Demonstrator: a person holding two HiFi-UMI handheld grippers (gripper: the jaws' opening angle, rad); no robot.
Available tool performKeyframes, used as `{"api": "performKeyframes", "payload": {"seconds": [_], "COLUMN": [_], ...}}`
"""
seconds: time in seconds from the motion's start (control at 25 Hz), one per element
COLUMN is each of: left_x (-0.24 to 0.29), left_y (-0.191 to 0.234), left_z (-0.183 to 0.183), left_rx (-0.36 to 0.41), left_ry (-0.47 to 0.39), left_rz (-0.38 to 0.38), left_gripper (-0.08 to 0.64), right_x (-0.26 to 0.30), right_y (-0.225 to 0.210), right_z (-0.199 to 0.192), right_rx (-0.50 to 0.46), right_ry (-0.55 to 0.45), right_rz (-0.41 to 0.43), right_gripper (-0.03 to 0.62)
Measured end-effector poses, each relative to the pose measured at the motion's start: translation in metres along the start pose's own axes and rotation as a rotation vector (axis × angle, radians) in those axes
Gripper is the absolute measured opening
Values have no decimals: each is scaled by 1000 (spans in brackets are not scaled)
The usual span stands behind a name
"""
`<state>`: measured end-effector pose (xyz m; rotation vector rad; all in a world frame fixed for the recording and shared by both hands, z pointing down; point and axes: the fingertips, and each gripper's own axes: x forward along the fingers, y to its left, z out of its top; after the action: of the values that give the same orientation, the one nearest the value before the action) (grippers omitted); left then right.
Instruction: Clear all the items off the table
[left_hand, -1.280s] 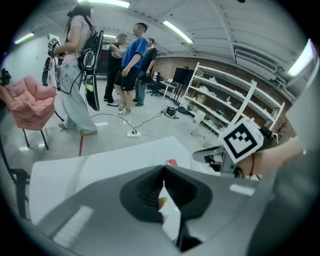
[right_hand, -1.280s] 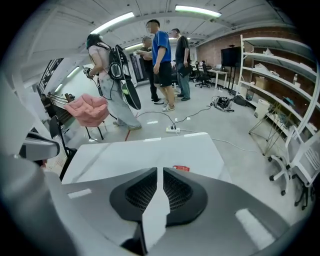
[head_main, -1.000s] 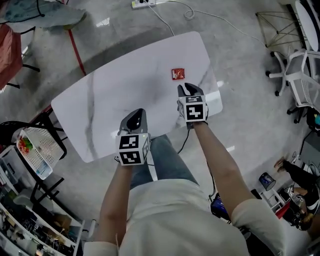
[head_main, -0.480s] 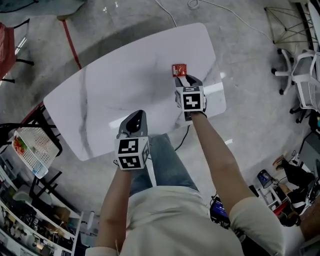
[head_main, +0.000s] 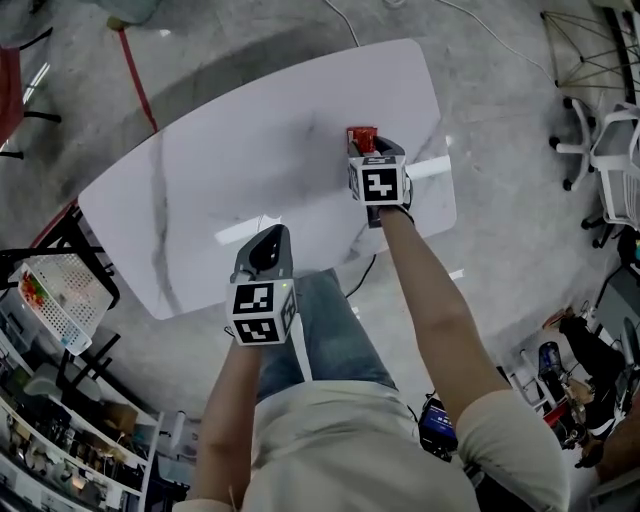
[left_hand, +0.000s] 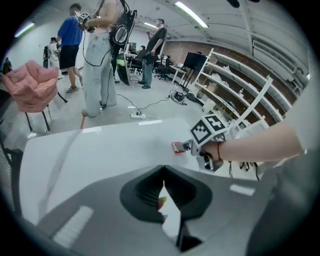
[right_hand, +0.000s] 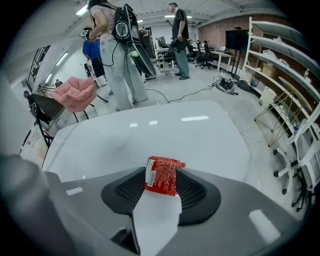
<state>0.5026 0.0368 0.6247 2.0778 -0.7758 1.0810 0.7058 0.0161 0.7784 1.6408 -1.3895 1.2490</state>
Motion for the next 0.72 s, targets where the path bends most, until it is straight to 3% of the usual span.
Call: {"api": "performKeyframes", "payload": {"seconds": [0.56,0.72], "left_x": [4,1], "left_y": [10,12], "left_z": [-8,-8], "left_rx": [-24,-33], "left_ry": [18,14], "left_rz": [10,17], "left_gripper": [9,9], "right_x": [20,21], "right_y": [2,2], "right_z": [2,2], "right_rx": [-21,-59], "right_ry": [16,31], "right_rz": [-16,-21], "right_gripper": [207,166]}}
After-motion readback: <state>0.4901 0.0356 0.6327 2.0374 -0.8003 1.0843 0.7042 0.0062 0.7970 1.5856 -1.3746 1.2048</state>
